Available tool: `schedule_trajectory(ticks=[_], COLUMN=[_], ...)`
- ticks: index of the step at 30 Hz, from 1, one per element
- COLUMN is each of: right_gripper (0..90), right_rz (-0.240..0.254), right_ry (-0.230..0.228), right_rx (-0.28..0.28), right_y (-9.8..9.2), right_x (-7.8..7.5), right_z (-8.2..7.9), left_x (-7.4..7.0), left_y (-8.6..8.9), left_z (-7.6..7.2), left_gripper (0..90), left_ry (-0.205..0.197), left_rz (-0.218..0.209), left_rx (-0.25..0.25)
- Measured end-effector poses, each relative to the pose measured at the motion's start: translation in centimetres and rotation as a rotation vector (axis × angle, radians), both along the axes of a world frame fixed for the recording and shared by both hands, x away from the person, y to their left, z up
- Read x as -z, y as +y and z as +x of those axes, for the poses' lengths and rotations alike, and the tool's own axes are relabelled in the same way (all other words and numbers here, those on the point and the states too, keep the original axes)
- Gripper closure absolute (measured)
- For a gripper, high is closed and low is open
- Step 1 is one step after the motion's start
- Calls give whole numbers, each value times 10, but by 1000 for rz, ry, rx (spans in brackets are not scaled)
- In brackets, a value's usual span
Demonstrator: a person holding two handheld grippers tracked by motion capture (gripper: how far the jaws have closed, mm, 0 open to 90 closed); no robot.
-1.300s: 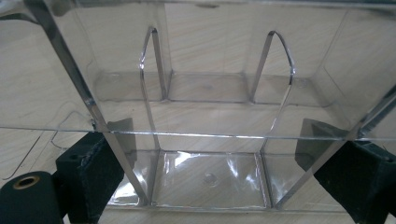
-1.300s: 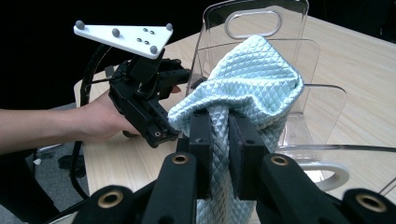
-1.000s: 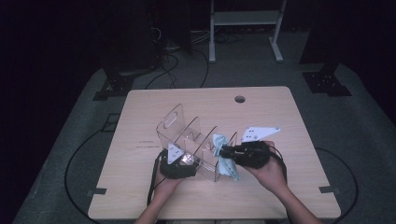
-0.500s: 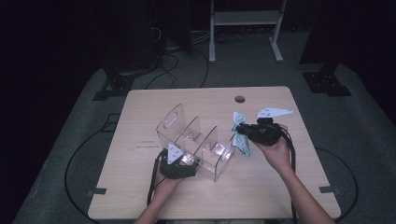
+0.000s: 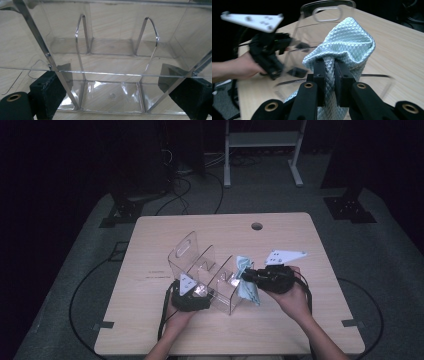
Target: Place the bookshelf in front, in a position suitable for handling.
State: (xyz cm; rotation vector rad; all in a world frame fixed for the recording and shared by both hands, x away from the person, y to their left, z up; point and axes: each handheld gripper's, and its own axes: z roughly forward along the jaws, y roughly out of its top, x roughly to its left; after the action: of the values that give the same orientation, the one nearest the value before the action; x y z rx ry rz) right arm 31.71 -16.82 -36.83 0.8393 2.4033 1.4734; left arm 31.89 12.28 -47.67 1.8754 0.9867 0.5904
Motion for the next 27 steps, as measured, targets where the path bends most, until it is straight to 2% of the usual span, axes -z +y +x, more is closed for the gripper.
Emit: schedule_trajectory(ticks=[3, 6, 9, 10, 12, 15, 16, 18, 22, 27], right_gripper=[808, 807, 807, 807, 807, 807, 807, 807, 806, 806], right_rz=[10, 41, 29, 15, 22, 30, 38, 41, 19, -21], right_ry=[4, 28, 23, 8, 12, 0, 8, 8, -8, -5], right_rx=[-37, -62, -94, -94, -90, -24, -7, 1, -52, -134], right_y=[6, 10, 16, 17, 13, 3, 0, -1, 12, 30], right_x=[2, 5, 5, 5, 5, 5, 5, 6, 7, 12], right_z=[-10, -15, -22, -23, -19, -9, -6, -7, -22, -41], left_x=[0, 0, 1, 1, 0, 0, 0, 0, 1, 0], left_y=[0, 0, 0, -1, -1, -2, -2, -3, -2, -2], left_z=[1, 1, 2, 2, 2, 1, 1, 1, 2, 2], left_gripper=[81, 80, 80, 80, 81, 82, 82, 82, 81, 82], left_ry=[-2, 0, 1, -3, -1, -3, -3, -2, 2, 0], left_rz=[4, 0, -7, -7, 4, -3, -1, -3, -7, 2], left_rx=[1, -3, -4, -5, -1, -5, -5, -7, -11, -5])
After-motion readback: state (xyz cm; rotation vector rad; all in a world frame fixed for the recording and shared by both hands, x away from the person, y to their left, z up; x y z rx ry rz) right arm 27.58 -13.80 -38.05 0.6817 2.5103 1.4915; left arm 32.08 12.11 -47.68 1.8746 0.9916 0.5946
